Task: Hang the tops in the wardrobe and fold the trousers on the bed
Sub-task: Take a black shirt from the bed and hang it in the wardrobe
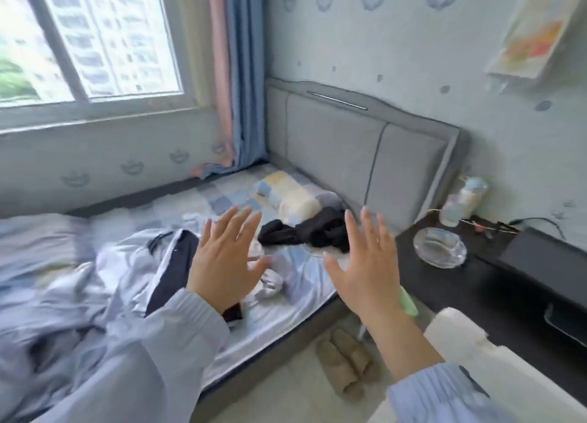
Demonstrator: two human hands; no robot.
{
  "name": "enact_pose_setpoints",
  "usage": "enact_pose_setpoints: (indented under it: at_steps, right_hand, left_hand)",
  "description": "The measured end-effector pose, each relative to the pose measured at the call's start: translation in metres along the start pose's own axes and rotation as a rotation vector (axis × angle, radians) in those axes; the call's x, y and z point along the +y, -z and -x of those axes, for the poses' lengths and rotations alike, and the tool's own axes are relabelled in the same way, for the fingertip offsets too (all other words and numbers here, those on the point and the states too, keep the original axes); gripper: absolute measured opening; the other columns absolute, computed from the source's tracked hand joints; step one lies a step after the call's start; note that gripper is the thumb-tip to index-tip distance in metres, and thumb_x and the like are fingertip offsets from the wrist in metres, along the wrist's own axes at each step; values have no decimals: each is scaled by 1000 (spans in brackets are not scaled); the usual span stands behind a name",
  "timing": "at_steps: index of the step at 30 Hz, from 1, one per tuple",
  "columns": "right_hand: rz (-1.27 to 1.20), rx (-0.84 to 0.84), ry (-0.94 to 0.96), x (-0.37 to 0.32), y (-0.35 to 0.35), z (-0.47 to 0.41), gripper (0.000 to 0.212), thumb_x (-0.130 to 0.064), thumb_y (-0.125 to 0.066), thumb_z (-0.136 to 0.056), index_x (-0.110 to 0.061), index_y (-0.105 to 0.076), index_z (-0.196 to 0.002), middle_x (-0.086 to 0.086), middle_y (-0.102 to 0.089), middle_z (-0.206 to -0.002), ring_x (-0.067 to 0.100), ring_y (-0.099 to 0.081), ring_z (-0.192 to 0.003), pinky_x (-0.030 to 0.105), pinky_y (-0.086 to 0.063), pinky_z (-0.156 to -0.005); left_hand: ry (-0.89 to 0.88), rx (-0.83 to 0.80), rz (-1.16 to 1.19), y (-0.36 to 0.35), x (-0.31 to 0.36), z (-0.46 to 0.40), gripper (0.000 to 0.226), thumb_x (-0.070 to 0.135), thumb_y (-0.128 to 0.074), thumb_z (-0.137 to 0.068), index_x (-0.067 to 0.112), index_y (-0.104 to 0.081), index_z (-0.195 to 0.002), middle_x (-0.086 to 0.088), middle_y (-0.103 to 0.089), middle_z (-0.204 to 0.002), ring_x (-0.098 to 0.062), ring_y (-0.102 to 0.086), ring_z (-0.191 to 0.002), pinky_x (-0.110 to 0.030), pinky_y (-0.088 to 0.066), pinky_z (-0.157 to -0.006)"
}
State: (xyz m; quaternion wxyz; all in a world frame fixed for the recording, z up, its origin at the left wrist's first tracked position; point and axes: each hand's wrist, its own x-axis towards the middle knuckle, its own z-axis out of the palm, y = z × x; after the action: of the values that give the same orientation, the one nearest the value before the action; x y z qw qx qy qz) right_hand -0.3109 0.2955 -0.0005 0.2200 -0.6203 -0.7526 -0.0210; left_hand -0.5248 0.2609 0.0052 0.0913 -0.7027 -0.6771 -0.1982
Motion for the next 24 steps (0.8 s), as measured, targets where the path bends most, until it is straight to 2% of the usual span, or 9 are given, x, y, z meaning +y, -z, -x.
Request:
enact_pose_setpoints:
  at_steps: [2,6,10,13,15,18,24]
  right_hand:
    - [-28,-38,71,-61,-43,-6,76,-57,-29,-81,-19,-28,-146,10,-24,-154,32,-21,-142,49,-25,-113]
    - [-118,-246,191,-174,-120,-10,72,-48,-45,-90,-19,-16,-149,8,-9,-158,27,-3,-145,41,-9,-118]
    - [-168,-327,297,-258,-181,-8,67,-39,-58,-86,-12,-35,-143,13,-33,-149,32,-24,-139,43,-20,-115]
    - [-208,-448,312,-293,-227,-19,59,-38,-51,-89,-18,-33,-142,2,-37,-145,22,-28,-134,34,-25,-111]
    - [-226,-517,304,-311,-259,-33,56,-36,-49,-91,-20,-33,-141,-1,-40,-140,19,-32,-130,32,-31,-105]
    - [-231,-631,277,-332,-313,-59,51,-33,-47,-91,-21,-36,-139,-2,-44,-135,19,-35,-125,31,-34,-100]
    - [-189,-770,171,-340,-446,-141,41,-25,-46,-91,-19,-44,-132,-1,-53,-125,20,-42,-118,32,-36,-97]
  left_hand:
    - [146,-57,-46,-3,-69,29,72,54,-47,-87,24,-23,-148,4,-20,-156,-18,-10,-145,-42,-7,-119]
    - [340,-173,-81,-16,-177,80,74,53,-48,-88,25,-17,-149,3,-15,-157,-19,-7,-146,-42,-5,-119]
    - [481,-294,-124,-32,-260,111,72,55,-42,-86,24,-20,-147,2,-19,-155,-21,-14,-144,-42,-15,-116]
    - [561,-311,-91,-45,-310,118,68,52,-44,-83,21,-34,-143,-2,-34,-148,-23,-28,-138,-39,-23,-115]
    - [624,-362,-70,-62,-340,115,64,45,-50,-88,20,-31,-144,-2,-33,-148,-22,-27,-137,-34,-22,-113]
    - [689,-454,-49,-96,-379,92,63,43,-47,-92,22,-24,-146,1,-26,-150,-19,-25,-137,-30,-24,-112]
    - [744,-520,27,-193,-462,1,56,39,-47,-92,25,-29,-143,3,-33,-143,-20,-33,-131,-33,-34,-104]
